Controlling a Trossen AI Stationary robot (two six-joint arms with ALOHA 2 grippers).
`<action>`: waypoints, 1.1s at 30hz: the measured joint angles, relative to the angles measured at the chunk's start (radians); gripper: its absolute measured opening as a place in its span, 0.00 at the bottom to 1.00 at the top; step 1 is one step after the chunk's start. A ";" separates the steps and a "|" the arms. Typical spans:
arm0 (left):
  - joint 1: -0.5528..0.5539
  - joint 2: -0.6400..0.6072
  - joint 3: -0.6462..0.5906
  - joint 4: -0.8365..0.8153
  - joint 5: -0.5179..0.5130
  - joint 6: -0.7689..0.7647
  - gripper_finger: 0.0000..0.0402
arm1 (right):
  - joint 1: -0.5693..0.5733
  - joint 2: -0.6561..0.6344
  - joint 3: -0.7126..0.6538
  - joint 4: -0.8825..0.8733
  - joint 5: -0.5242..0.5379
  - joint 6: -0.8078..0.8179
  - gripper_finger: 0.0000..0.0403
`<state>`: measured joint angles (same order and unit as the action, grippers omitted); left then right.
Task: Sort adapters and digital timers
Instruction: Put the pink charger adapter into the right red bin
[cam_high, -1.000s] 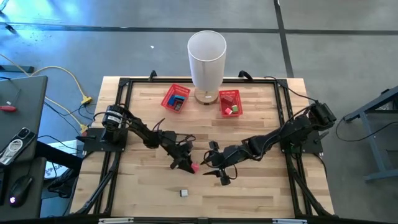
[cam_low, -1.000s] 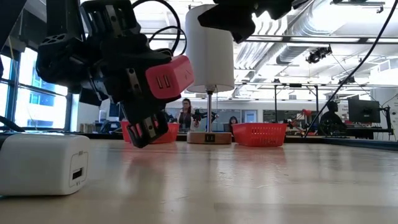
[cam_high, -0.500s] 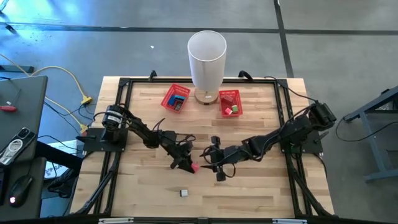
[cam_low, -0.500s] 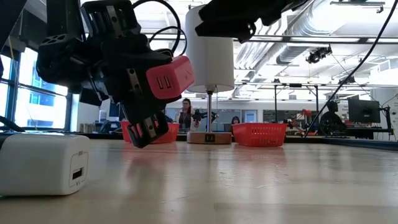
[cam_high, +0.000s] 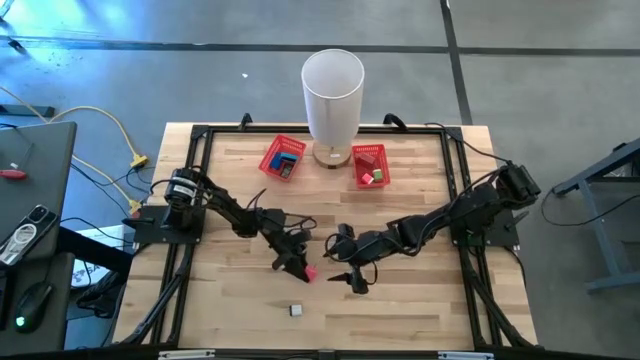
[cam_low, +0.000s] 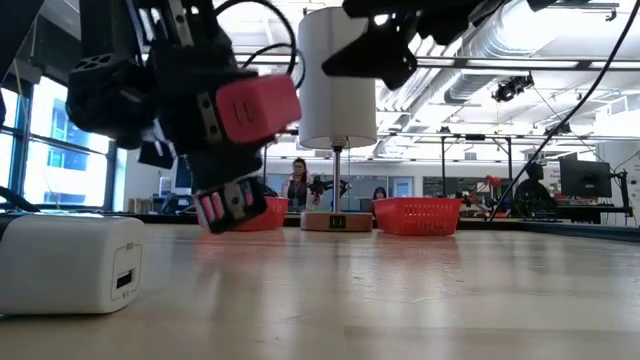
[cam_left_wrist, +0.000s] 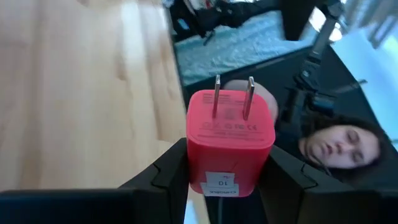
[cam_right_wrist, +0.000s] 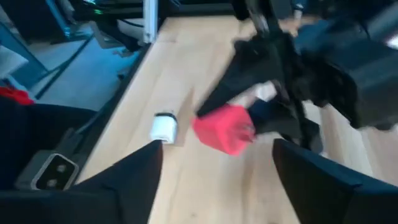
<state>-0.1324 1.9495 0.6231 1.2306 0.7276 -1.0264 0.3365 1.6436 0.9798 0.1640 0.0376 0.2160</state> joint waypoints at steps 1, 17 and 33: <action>0.000 0.000 0.013 -0.006 0.020 0.003 0.34 | -0.004 0.000 0.000 -0.009 0.008 0.001 0.77; 0.059 0.000 0.207 -0.314 0.209 0.060 0.34 | 0.040 0.000 0.000 -0.010 -0.010 -0.113 0.90; 0.074 0.000 0.276 -0.372 0.199 0.031 0.34 | 0.024 0.012 0.000 -0.008 0.031 -0.214 0.84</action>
<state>-0.0588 1.9495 0.8988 0.8583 0.9268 -0.9958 0.3602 1.6552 0.9800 0.1557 0.0683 0.0020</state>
